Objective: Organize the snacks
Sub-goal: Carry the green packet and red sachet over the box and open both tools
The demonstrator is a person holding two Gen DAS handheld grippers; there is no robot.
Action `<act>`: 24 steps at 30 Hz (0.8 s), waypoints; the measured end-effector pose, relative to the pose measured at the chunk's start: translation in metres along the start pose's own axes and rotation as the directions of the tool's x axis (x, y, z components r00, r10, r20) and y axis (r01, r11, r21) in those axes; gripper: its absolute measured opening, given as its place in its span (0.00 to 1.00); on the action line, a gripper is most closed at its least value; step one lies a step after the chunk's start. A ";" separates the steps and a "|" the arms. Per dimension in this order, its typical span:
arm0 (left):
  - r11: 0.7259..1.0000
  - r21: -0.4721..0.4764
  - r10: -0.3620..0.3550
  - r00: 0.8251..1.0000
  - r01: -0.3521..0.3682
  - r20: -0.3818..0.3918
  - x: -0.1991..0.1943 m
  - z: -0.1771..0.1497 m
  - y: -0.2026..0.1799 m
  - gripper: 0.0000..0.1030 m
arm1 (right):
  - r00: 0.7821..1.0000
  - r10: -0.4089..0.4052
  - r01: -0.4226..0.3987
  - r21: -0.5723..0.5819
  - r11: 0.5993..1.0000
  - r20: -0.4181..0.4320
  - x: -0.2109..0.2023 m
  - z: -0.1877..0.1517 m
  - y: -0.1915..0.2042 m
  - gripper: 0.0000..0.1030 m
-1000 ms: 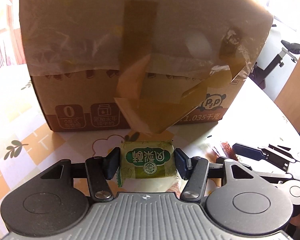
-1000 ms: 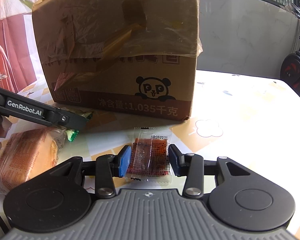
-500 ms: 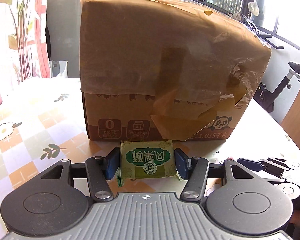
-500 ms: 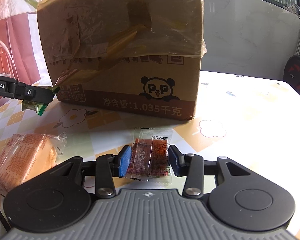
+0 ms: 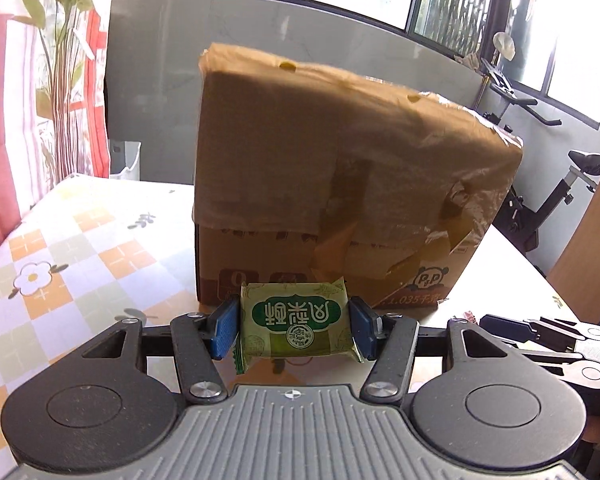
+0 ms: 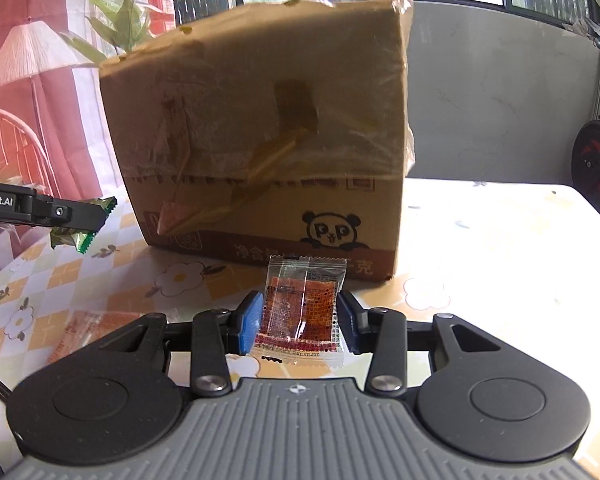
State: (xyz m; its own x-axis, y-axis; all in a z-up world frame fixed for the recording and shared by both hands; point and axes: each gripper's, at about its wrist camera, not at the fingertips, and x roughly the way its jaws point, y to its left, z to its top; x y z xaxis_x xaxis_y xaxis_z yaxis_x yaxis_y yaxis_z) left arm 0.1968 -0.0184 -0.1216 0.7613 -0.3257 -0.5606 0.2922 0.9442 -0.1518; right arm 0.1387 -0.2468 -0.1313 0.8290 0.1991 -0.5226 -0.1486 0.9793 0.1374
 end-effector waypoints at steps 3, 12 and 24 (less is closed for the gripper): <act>1.000 -0.001 0.007 0.999 -0.007 0.045 -0.012 0.014 0.003 0.58 | 0.997 0.029 -0.026 -0.034 0.999 0.069 -0.015 0.018 0.012 0.42; 1.000 0.015 -0.025 0.984 0.022 0.176 -0.041 0.066 -0.002 0.59 | 0.954 0.090 -0.063 -0.103 0.993 0.286 -0.049 0.084 0.028 0.42; 0.997 0.067 -0.038 0.978 0.024 0.205 0.013 0.152 -0.028 0.59 | 0.971 -0.037 0.077 -0.161 0.984 0.235 0.019 0.188 0.006 0.42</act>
State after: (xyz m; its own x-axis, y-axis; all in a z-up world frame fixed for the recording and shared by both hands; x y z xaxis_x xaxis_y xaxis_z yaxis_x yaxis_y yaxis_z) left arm 0.2868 -0.0563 -0.0010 0.8524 -0.3639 -0.3756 0.3485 0.9307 -0.1108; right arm 0.2553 -0.2438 0.0176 0.9375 0.1485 -0.3148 -0.1696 0.9847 -0.0407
